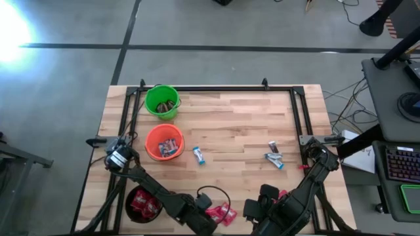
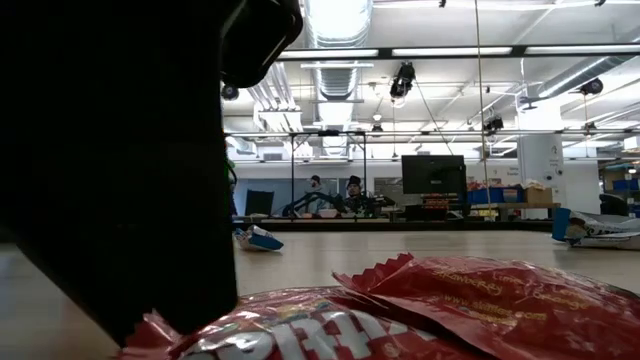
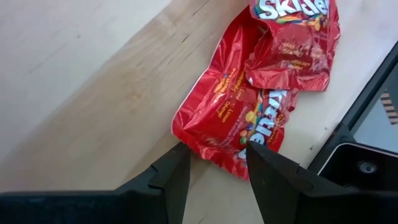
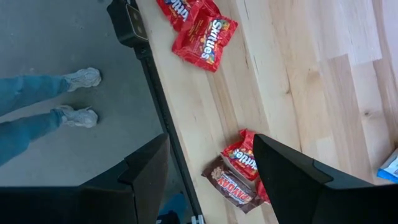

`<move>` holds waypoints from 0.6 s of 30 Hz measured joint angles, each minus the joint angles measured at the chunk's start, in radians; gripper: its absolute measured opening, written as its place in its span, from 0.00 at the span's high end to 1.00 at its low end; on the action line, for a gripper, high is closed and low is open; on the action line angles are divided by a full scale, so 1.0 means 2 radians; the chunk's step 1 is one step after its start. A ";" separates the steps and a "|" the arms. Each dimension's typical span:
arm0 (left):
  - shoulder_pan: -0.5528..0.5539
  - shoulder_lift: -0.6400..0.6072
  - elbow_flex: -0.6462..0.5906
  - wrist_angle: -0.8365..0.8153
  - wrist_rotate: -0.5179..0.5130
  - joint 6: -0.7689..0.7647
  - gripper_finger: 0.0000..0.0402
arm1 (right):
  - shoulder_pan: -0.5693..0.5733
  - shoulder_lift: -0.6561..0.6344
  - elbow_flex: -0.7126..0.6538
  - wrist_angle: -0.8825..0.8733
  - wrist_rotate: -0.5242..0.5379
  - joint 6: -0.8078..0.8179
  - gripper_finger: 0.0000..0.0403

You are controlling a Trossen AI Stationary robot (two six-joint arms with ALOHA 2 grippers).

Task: Organize candy in baskets
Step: Put the red candy into the black bucket

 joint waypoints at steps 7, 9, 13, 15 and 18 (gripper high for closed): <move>0.004 0.001 0.000 0.004 -0.002 0.000 0.65 | 0.000 0.000 0.000 0.000 0.000 -0.004 0.44; 0.006 0.001 0.000 0.005 -0.002 0.000 0.66 | 0.000 0.000 0.000 0.000 0.000 -0.005 0.44; 0.013 0.001 0.000 0.004 -0.002 0.000 0.70 | 0.000 0.000 0.000 0.000 0.000 -0.007 0.44; 0.018 0.001 0.000 0.001 -0.002 0.000 0.74 | 0.000 0.000 0.000 0.000 0.000 -0.008 0.44; 0.022 0.001 0.000 -0.001 -0.002 0.000 0.82 | 0.000 0.000 0.000 0.000 0.000 -0.009 0.44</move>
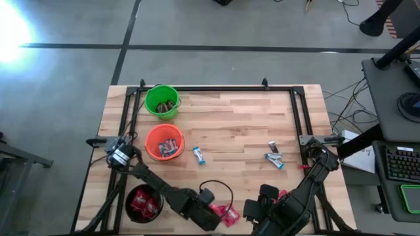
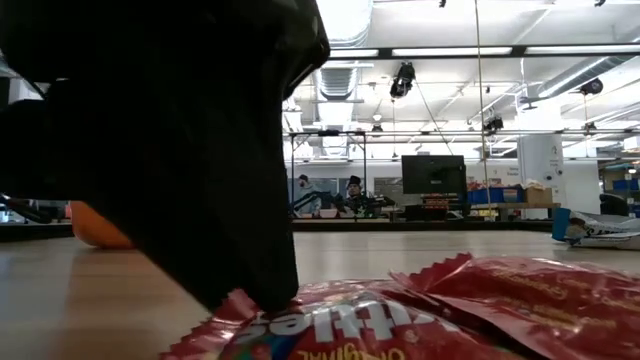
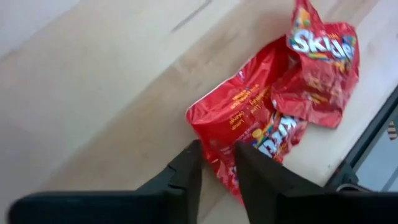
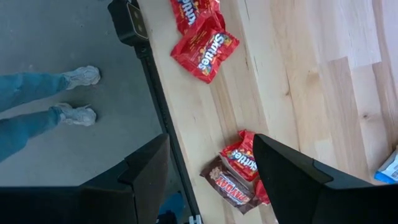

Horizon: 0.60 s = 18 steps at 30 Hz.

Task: Organize candy in baskets
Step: Put the red candy into the black bucket

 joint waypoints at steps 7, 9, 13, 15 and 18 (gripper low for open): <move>0.004 0.000 -0.008 -0.001 0.001 -0.006 0.99 | 0.000 0.000 0.000 0.000 0.000 -0.004 0.44; 0.004 0.000 -0.011 0.000 0.004 -0.013 0.99 | 0.000 0.000 0.000 0.000 0.000 -0.004 0.44; 0.004 -0.001 -0.013 0.000 0.008 -0.019 1.00 | 0.000 0.000 0.000 0.000 0.000 -0.004 0.44; 0.004 -0.001 -0.013 0.000 0.009 -0.020 1.00 | 0.000 0.000 0.000 0.000 0.000 -0.004 0.44; 0.004 -0.001 -0.007 -0.005 0.013 -0.020 1.00 | 0.000 0.000 0.000 0.000 0.000 -0.004 0.44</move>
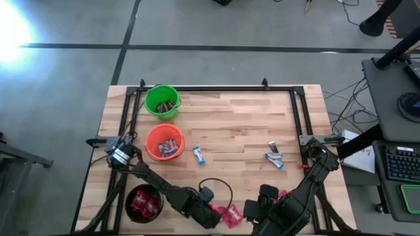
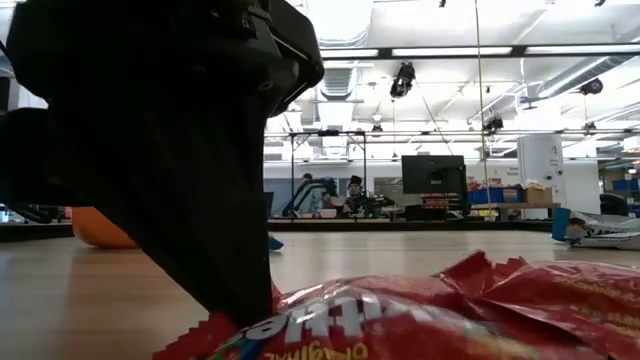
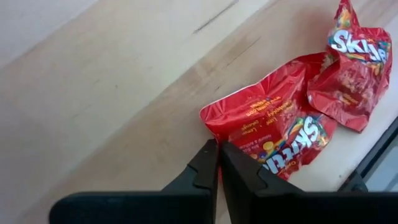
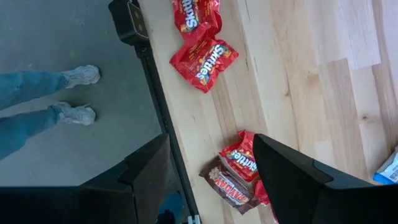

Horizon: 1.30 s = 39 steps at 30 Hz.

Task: Organize candy in baskets
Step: Put the red candy into the black bucket

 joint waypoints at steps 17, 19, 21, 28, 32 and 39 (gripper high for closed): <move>-0.001 0.000 0.081 -0.132 0.001 0.029 1.00 | 0.000 0.000 0.000 0.000 0.000 -0.003 0.44; -0.001 0.000 0.098 -0.158 0.000 0.035 1.00 | 0.000 0.000 0.000 0.000 0.000 -0.003 0.44; -0.001 0.000 0.113 -0.183 -0.001 0.037 1.00 | 0.000 0.000 0.000 0.000 0.000 -0.003 0.44; -0.009 0.000 0.193 -0.294 -0.039 0.038 1.00 | 0.000 0.000 0.000 0.000 0.000 -0.003 0.44; -0.012 0.000 0.244 -0.372 -0.061 0.037 1.00 | 0.000 0.000 0.000 0.000 0.000 -0.006 0.44; -0.013 0.000 0.281 -0.421 -0.084 0.036 1.00 | 0.000 0.000 0.000 0.000 0.004 -0.008 0.44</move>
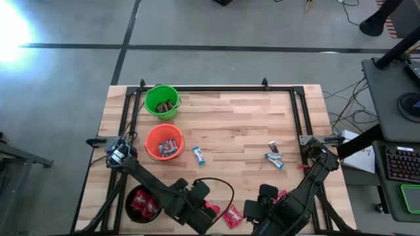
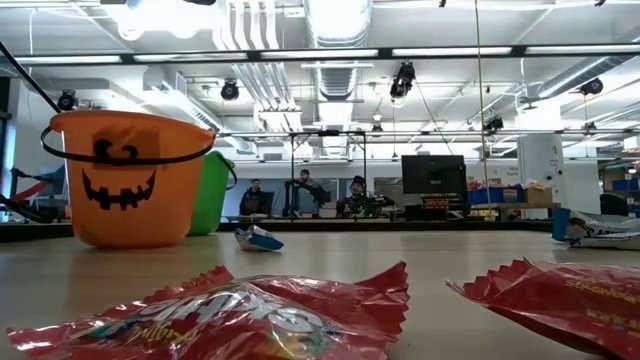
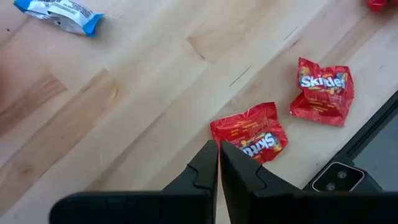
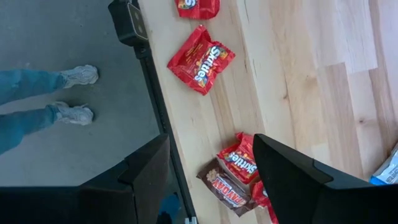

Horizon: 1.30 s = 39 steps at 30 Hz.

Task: Organize candy in baskets
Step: Put the red candy into the black bucket

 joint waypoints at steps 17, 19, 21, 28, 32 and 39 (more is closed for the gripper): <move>0.000 0.042 -0.009 0.047 0.023 0.091 0.79 | 0.000 0.000 0.000 0.000 0.000 -0.006 0.44; 0.000 0.051 -0.009 0.050 0.032 0.104 0.73 | 0.000 0.000 0.000 0.000 0.000 -0.006 0.44; 0.001 0.061 -0.009 0.050 0.048 0.124 0.66 | 0.000 0.000 0.000 0.000 0.000 -0.006 0.44; 0.007 0.086 0.000 0.056 0.101 0.233 0.47 | 0.000 0.000 0.000 0.000 0.000 -0.006 0.44; 0.010 0.098 0.008 0.070 0.126 0.306 0.41 | 0.000 0.000 0.000 0.000 -0.001 0.001 0.44; 0.012 0.100 0.014 0.076 0.138 0.382 0.40 | 0.000 0.000 0.000 0.000 -0.002 0.009 0.44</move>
